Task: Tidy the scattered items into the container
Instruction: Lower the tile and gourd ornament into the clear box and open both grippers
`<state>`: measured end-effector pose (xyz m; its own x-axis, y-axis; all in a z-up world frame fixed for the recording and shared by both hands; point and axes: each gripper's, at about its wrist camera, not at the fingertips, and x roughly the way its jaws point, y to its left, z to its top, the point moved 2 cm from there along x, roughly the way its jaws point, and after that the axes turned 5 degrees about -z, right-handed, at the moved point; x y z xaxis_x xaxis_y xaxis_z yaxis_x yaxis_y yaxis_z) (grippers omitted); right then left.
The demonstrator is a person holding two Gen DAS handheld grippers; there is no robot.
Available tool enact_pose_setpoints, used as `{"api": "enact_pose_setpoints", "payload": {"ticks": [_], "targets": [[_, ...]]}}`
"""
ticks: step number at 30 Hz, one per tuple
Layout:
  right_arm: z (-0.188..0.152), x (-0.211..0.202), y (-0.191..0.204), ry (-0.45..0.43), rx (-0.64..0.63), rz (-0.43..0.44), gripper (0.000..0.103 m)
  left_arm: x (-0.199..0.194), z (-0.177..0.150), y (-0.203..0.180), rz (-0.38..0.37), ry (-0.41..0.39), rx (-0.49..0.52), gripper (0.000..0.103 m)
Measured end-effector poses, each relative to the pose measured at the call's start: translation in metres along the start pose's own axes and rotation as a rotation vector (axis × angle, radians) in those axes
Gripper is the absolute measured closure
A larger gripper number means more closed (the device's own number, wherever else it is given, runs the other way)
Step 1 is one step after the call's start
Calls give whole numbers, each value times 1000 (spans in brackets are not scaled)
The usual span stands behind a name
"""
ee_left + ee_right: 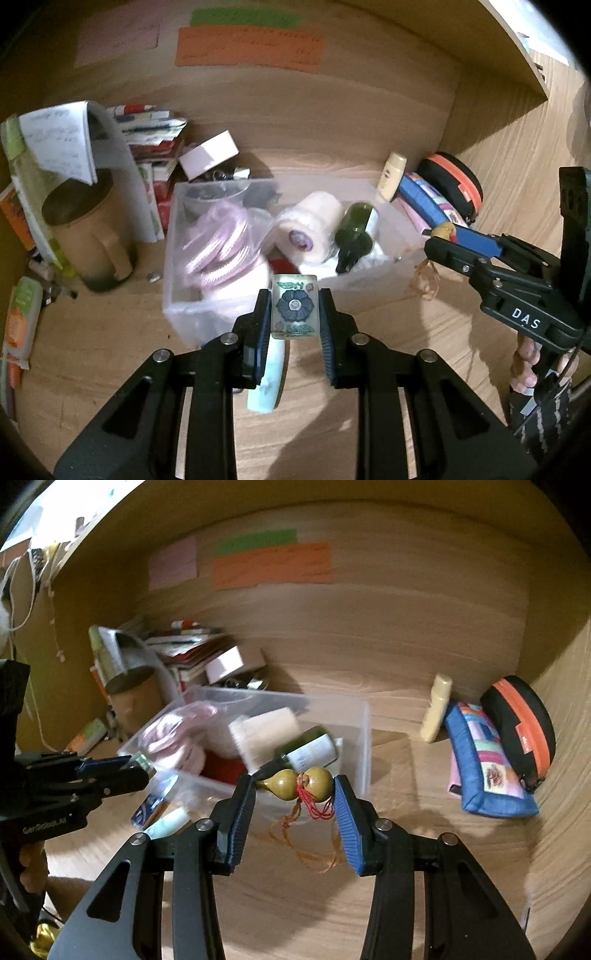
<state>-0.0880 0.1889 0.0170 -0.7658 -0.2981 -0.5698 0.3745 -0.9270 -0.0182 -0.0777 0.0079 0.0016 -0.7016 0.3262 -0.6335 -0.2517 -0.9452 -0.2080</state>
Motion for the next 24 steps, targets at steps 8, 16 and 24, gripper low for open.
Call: {"api": "enact_pose_setpoints", "payload": {"ticks": [8, 16, 24], "targets": [[18, 9, -8, -33, 9, -8, 63, 6, 24, -4, -16, -30, 14, 79], [6, 42, -12, 58, 35, 21, 63, 33, 28, -3, -25, 3, 28, 79], [-2, 53, -18, 93, 50, 3, 63, 50, 24, -3, -31, 25, 53, 79]]}}
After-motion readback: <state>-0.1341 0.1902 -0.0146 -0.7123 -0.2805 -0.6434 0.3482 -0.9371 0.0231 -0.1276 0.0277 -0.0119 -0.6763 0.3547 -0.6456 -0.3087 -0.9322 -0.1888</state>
